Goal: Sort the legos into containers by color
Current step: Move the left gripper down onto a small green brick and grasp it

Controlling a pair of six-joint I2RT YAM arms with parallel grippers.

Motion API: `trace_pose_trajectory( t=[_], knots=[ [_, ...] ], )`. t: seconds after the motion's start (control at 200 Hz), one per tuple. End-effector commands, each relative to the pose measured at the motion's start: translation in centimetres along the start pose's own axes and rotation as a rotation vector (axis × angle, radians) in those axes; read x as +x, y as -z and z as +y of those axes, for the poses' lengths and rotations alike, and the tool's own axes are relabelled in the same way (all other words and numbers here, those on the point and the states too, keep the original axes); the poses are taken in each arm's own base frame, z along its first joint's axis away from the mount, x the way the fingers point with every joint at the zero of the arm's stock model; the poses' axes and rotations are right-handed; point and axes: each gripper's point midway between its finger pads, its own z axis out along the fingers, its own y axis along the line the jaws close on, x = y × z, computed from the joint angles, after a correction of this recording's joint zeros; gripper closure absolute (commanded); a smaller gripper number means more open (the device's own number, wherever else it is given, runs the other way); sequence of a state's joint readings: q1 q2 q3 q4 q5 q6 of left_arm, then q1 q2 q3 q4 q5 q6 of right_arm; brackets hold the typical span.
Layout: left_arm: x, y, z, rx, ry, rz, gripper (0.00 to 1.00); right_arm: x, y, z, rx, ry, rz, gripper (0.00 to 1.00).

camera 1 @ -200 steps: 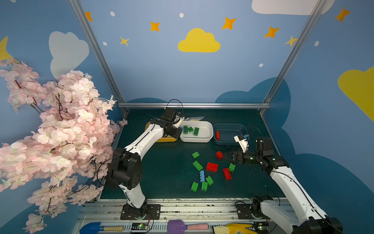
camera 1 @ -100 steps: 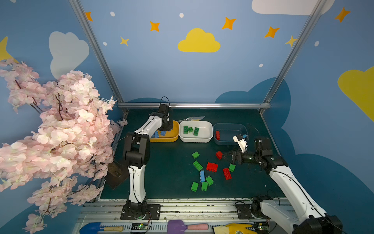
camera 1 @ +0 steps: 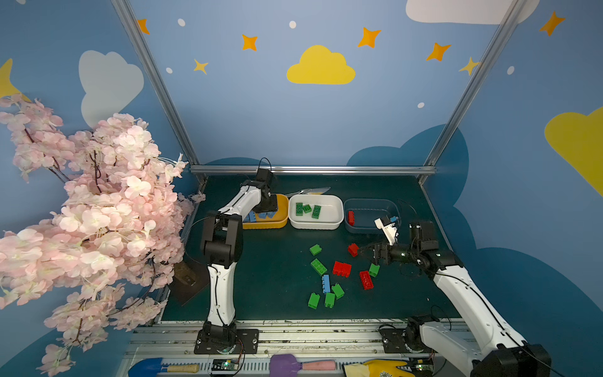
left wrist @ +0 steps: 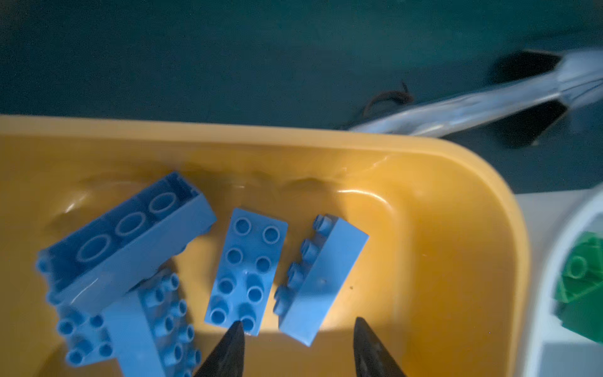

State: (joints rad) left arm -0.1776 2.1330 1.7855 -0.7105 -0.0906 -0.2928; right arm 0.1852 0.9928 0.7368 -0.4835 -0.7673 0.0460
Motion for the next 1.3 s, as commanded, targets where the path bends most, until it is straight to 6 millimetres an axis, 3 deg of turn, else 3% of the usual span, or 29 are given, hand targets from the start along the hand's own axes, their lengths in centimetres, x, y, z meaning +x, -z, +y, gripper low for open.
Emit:
trace_pose_trajectory(
  t=[0.0,0.285,0.506,0.691,0.886,1.031,1.111,1.296],
  knots=[
    [0.4,5.5,-1.3,0.103,0.013,-0.020,0.42,-0.7,0.0,0.2,-0.006,0.017,-0.013,0.12],
    [8.2,11.5,-5.0,0.264,0.032,0.026,0.33,-0.4,-0.3,0.0,-0.008,0.018,-0.012,0.12],
    [14.6,13.0,-10.1,0.311,-0.175,0.059,0.28,-0.5,-0.5,-0.2,-0.013,0.017,-0.019,0.12],
    [18.7,11.6,-15.7,0.387,-0.409,0.102,0.27,-0.7,-0.6,-0.3,-0.015,0.007,-0.036,0.12],
    [20.6,9.8,-19.9,0.475,-0.677,0.081,0.27,-0.2,-0.9,-0.3,-0.032,-0.016,-0.039,0.12],
    [21.4,5.9,-19.3,0.359,-0.827,0.138,0.27,-0.5,-0.6,-0.3,-0.020,-0.016,-0.055,0.12],
    [21.6,4.0,-18.8,0.305,-0.869,0.143,0.27,0.4,-0.8,-0.7,-0.017,-0.036,-0.051,0.12],
    [20.9,1.7,-18.1,0.214,-0.926,0.138,0.27,0.8,-0.7,-1.0,-0.007,-0.041,-0.046,0.12]
  ],
)
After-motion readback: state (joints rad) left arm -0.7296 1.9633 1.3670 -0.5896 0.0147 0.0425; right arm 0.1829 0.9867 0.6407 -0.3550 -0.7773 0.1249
